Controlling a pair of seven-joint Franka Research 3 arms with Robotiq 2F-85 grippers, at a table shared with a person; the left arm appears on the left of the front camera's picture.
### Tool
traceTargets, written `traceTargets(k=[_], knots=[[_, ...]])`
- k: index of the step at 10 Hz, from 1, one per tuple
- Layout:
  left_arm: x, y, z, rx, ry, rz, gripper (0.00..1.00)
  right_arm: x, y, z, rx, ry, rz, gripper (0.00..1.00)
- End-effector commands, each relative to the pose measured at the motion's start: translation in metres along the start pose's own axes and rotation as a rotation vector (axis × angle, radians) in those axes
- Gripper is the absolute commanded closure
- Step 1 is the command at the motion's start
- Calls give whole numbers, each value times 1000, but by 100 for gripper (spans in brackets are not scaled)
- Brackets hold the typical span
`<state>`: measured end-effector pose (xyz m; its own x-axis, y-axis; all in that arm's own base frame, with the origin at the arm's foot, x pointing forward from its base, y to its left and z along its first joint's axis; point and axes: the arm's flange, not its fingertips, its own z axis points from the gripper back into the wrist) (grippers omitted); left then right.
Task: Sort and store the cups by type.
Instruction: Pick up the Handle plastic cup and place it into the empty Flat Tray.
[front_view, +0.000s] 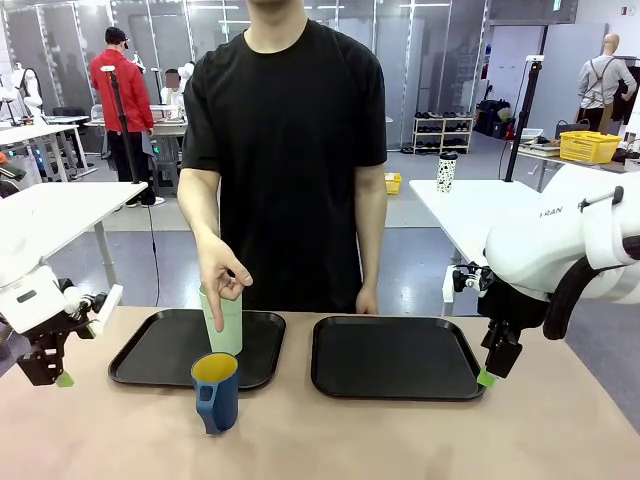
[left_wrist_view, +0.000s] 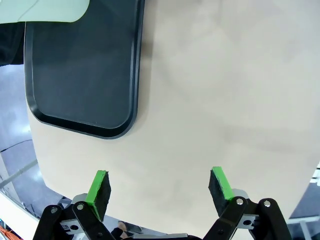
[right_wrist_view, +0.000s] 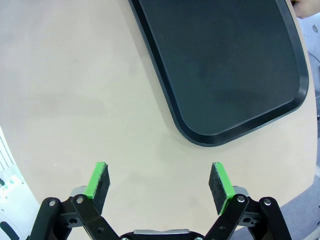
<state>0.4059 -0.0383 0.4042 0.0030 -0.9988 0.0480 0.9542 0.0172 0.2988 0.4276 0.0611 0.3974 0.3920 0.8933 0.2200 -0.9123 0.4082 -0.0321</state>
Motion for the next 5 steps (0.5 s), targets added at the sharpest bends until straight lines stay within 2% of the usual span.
traceTargets(k=[1, 5], knots=[[10, -2, -12, -72, -105, -36, 0, -2, -1, -1, -5, -2, 12, 0], [33, -14, -41, -51, -291, -65, 0, -2, -1, -1, -5, -2, 12, 0]])
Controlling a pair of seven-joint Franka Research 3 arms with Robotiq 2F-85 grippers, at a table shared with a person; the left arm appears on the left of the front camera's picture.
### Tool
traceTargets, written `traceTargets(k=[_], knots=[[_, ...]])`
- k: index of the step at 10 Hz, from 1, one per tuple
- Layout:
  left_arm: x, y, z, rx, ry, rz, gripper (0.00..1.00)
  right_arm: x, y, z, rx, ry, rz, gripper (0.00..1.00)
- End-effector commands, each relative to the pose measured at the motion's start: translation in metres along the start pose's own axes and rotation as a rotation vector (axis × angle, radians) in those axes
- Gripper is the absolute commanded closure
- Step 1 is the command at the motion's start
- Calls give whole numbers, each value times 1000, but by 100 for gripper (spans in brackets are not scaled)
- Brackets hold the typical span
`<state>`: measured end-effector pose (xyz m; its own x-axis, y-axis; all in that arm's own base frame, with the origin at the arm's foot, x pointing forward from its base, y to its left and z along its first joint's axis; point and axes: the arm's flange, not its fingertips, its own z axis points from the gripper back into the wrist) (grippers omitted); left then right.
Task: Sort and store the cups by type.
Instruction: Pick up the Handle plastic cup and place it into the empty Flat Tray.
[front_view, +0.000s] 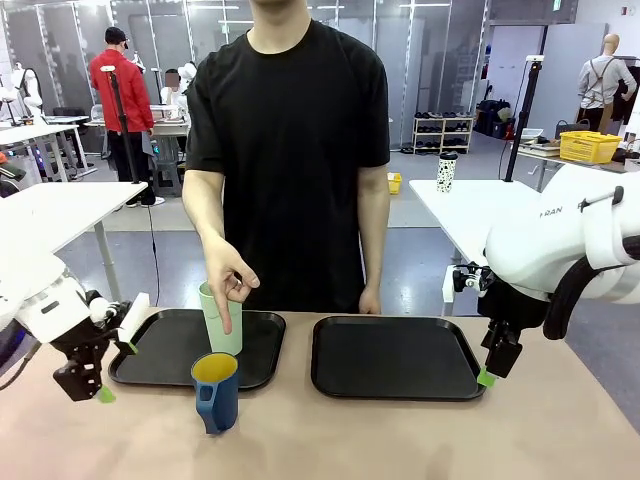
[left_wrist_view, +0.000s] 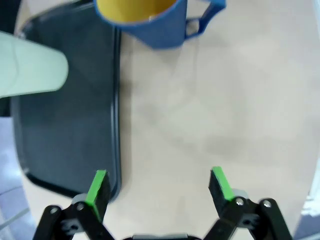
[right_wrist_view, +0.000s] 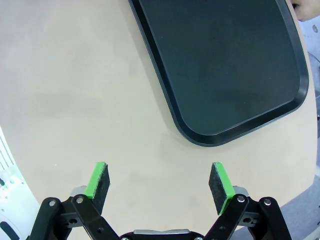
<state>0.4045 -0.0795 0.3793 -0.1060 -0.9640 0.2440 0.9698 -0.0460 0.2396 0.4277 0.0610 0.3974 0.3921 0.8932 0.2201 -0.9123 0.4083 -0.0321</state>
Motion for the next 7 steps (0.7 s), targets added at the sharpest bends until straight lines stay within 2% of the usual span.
traceTargets(k=[1, 5, 7], knots=[[-9, -6, -22, 16, -153, -20, 0, -2, -1, -1, -5, -2, 12, 0], [-27, -9, -54, 74, -349, -77, 0, -2, -1, -1, -5, -2, 12, 0], [-33, -10, -67, 57, -545, -109, 0, -2, -1, -1, -5, -2, 12, 0]])
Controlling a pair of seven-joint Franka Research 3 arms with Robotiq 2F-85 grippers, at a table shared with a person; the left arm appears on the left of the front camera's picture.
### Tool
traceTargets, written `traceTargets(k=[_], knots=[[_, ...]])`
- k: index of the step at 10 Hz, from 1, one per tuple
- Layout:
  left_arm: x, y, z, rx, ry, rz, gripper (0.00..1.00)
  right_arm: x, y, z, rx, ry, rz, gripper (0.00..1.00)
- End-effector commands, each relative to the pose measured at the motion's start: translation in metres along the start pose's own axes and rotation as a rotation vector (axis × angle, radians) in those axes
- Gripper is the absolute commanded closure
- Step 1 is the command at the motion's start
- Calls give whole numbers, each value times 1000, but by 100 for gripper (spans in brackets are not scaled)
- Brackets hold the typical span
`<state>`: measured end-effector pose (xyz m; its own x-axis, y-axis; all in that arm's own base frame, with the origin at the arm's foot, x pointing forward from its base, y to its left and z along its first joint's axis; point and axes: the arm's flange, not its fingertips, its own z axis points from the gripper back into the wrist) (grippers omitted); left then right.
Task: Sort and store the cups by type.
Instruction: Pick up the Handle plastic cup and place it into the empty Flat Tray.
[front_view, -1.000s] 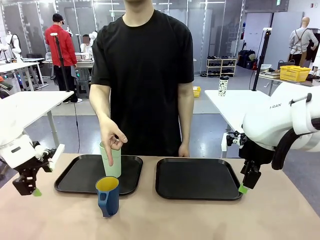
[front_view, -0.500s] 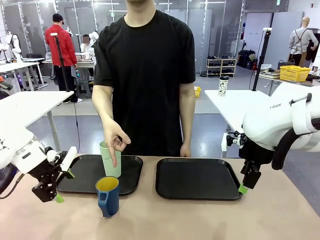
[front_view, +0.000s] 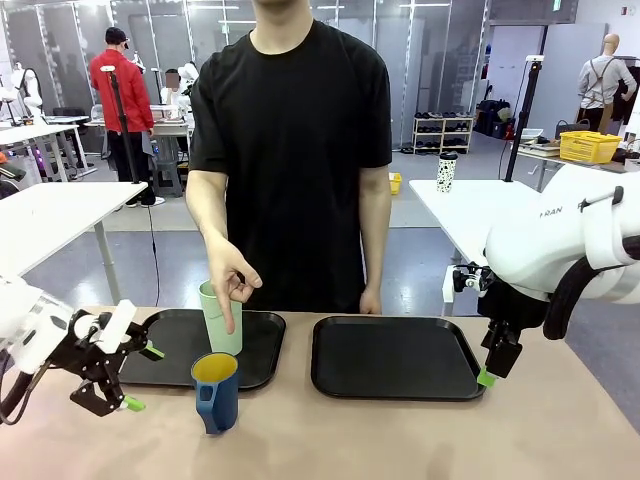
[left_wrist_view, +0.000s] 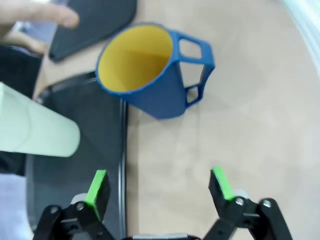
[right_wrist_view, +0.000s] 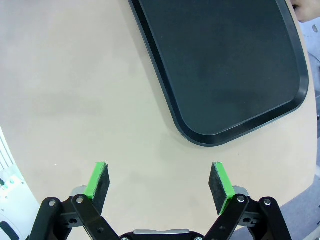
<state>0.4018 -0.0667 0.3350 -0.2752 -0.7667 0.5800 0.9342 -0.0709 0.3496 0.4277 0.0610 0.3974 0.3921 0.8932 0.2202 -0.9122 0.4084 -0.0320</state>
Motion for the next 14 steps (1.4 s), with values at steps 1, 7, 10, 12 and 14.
traceTargets(k=[1, 7, 10, 12, 14], knots=[[-25, 1, -27, -29, -211, -8, 0, -2, -1, -1, -5, -1, 12, 0], [-41, 4, -49, -4, -475, 133, 0, -2, -1, -1, -5, -1, 12, 0], [-21, 8, -29, -31, -444, 169, 0, -2, -1, -1, -5, -1, 12, 0], [-21, 8, -29, -31, -444, 169, 0, -2, -1, -1, -5, -1, 12, 0], [-21, 8, -29, -31, -444, 169, 0, -2, -1, -1, -5, -1, 12, 0]])
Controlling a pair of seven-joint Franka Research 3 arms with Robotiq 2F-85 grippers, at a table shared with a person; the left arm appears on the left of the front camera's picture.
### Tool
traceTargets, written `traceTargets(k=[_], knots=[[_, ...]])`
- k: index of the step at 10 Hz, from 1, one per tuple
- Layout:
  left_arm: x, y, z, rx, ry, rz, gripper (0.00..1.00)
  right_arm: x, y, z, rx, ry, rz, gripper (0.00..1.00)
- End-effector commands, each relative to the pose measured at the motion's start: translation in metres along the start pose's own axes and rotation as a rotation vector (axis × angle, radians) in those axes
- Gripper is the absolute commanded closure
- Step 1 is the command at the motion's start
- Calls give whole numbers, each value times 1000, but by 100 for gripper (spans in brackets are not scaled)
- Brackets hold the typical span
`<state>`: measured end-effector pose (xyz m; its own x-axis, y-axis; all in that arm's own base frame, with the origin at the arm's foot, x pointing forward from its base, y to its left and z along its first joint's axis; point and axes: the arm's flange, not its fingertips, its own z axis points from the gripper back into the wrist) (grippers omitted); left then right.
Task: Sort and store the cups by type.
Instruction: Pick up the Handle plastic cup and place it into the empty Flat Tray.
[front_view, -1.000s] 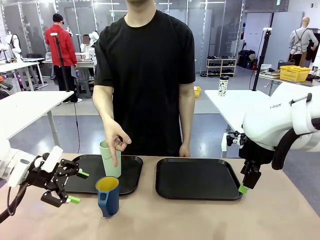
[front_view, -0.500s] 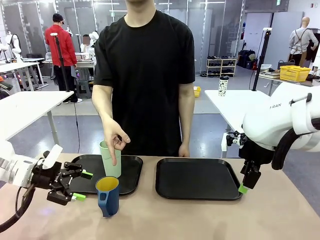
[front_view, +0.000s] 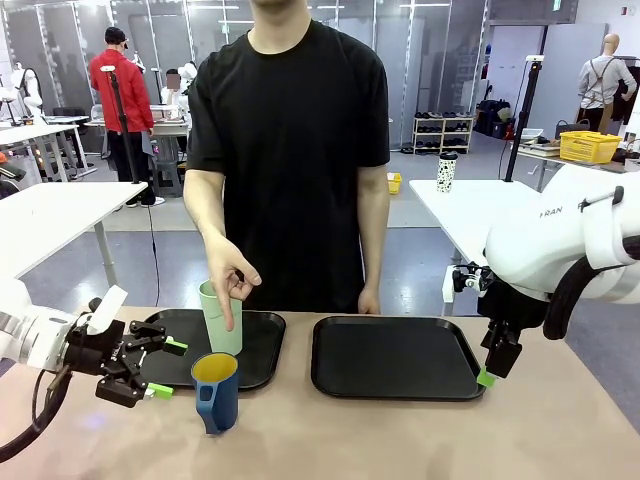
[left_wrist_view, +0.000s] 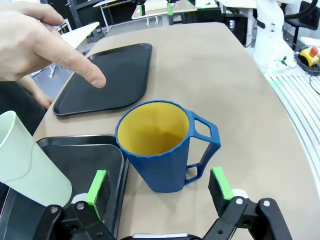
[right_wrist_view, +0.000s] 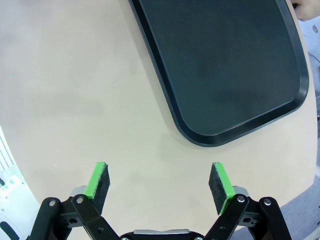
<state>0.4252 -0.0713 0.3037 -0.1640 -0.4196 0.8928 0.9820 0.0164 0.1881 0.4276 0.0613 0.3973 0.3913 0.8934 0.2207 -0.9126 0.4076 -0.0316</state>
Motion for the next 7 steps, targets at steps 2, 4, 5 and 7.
traceTargets(k=[2, 4, 5, 7], knots=[[0, 0, 0, 0, 0, 0, 0, -2, -1, -1, -5, -1, 12, 0], [-21, 18, -3, 12, -27, 38, 0, -2, -1, -1, -5, -1, 12, 0], [-29, 22, -4, -10, -40, 46, 0, -2, -1, -1, -5, -1, 12, 0], [-42, 27, -6, -62, -75, 35, 0, -2, -1, -1, -5, -1, 12, 0]])
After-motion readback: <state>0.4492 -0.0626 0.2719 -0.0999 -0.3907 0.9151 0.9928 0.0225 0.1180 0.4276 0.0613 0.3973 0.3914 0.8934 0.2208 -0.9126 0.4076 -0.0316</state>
